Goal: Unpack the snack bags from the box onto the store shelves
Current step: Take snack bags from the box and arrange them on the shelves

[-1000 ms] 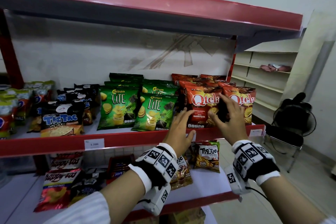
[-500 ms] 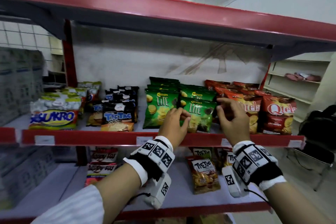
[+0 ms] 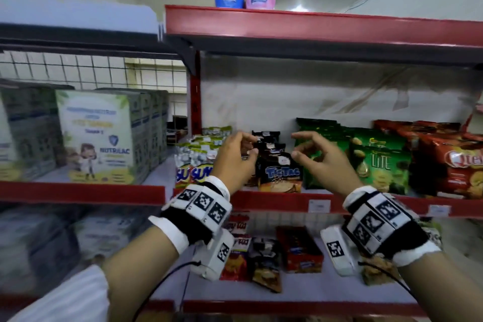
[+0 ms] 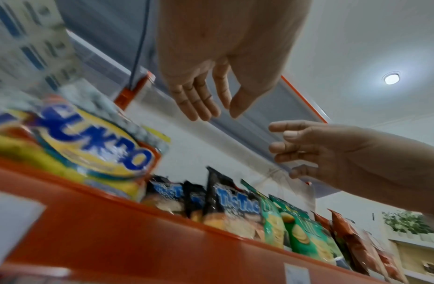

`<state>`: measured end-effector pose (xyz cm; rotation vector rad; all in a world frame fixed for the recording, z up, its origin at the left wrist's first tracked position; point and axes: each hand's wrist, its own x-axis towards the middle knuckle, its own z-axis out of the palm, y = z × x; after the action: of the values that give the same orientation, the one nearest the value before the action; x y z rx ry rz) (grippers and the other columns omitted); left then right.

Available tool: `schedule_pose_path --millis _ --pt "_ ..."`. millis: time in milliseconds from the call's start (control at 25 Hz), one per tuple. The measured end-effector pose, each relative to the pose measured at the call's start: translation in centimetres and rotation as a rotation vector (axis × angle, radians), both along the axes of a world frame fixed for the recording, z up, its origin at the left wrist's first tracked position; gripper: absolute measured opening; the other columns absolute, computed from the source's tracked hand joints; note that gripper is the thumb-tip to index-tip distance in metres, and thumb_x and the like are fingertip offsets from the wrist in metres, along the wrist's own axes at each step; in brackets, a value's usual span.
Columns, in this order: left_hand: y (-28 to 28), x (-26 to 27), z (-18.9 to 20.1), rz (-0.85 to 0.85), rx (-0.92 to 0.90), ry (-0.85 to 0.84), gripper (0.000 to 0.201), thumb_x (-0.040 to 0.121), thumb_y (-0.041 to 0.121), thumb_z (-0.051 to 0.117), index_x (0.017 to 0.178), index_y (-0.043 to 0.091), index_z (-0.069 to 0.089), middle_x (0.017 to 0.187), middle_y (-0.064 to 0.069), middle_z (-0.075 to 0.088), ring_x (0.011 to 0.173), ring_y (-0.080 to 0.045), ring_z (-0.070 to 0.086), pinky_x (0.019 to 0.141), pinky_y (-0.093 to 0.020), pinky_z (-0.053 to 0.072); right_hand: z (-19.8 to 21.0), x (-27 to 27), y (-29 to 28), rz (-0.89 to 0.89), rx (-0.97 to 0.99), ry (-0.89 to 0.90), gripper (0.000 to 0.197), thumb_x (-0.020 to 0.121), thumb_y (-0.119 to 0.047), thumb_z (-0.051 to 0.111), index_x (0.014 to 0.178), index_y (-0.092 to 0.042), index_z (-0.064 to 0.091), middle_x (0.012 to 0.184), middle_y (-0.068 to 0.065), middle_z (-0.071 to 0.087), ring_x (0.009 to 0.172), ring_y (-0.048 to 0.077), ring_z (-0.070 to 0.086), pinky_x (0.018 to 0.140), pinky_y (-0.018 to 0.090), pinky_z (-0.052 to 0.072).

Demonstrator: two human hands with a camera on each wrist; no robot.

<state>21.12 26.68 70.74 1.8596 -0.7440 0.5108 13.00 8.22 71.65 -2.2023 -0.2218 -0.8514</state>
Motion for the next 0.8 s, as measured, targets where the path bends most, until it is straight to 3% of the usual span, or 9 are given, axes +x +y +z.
schedule_pose_path --millis 80,200,280,400,520,600,720,801 --pt "3.4 1.1 1.1 0.043 0.011 0.022 0.014 0.090 0.010 0.059 0.098 0.018 0.052 0.095 0.001 0.054 0.086 -0.014 0.053 0.077 -0.022 0.043 1.3 0.9 2.5 0.010 -0.049 0.069 0.031 0.088 -0.021 0.065 0.117 -0.028 0.058 0.090 -0.010 0.064 0.093 0.012 0.061 0.083 0.026 0.048" --pt "7.4 3.6 3.0 0.140 0.018 0.104 0.016 0.090 0.009 0.058 0.105 0.011 0.054 0.107 -0.010 0.057 0.093 -0.021 0.055 0.084 -0.029 0.047 4.3 2.8 4.8 0.023 -0.249 0.220 0.030 0.088 -0.026 0.065 0.118 -0.027 0.059 0.093 -0.016 0.062 0.089 -0.002 0.057 0.071 0.006 0.041" --pt "9.7 5.7 4.4 0.218 0.079 0.163 0.022 0.090 0.009 0.058 0.112 0.006 0.055 0.115 -0.016 0.059 0.102 -0.028 0.058 0.088 -0.032 0.047 6.6 4.7 5.8 0.042 -0.399 0.315 0.031 0.088 -0.029 0.065 0.118 -0.027 0.059 0.099 -0.013 0.064 0.091 0.002 0.058 0.067 0.003 0.037" --pt "12.0 8.6 6.3 0.315 0.260 0.207 0.023 0.090 0.011 0.059 0.112 0.005 0.060 0.117 -0.016 0.063 0.106 -0.030 0.059 0.082 -0.028 0.043 9.5 8.0 6.6 0.041 -0.549 0.393 0.030 0.089 -0.031 0.064 0.118 -0.027 0.061 0.106 -0.009 0.065 0.096 0.008 0.060 0.074 0.012 0.043" --pt "12.8 10.5 7.2 0.350 0.350 0.223 0.024 0.090 0.012 0.058 0.113 0.003 0.062 0.117 -0.018 0.063 0.109 -0.031 0.058 0.087 -0.029 0.044 11.4 11.9 6.8 0.005 -0.664 0.449 0.026 0.089 -0.034 0.062 0.115 -0.032 0.061 0.107 -0.010 0.065 0.098 0.009 0.057 0.086 0.025 0.042" --pt "12.7 11.8 7.2 0.371 0.424 0.218 0.024 0.090 0.013 0.058 0.111 0.002 0.063 0.114 -0.018 0.064 0.104 -0.030 0.060 0.086 -0.030 0.046 11.8 14.7 6.6 -0.005 -0.726 0.489 0.026 0.089 -0.034 0.062 0.115 -0.033 0.062 0.107 -0.010 0.066 0.095 0.008 0.058 0.083 0.024 0.041" --pt "11.2 14.8 8.7 0.355 0.611 0.198 0.022 0.093 0.013 0.053 0.105 0.000 0.067 0.099 -0.016 0.064 0.086 -0.023 0.057 0.078 -0.028 0.047 11.8 19.3 5.9 0.048 -0.762 0.551 0.027 0.090 -0.028 0.061 0.117 -0.027 0.063 0.106 -0.006 0.070 0.076 0.003 0.061 0.069 0.020 0.048" --pt "9.4 16.7 9.8 0.385 0.755 0.202 0.019 0.095 0.017 0.050 0.093 0.005 0.065 0.087 -0.006 0.057 0.076 -0.018 0.051 0.064 -0.017 0.044 11.5 21.8 5.6 0.085 -0.785 0.602 0.028 0.091 -0.022 0.060 0.119 -0.022 0.063 0.101 -0.005 0.070 0.080 0.008 0.064 0.072 0.024 0.053"
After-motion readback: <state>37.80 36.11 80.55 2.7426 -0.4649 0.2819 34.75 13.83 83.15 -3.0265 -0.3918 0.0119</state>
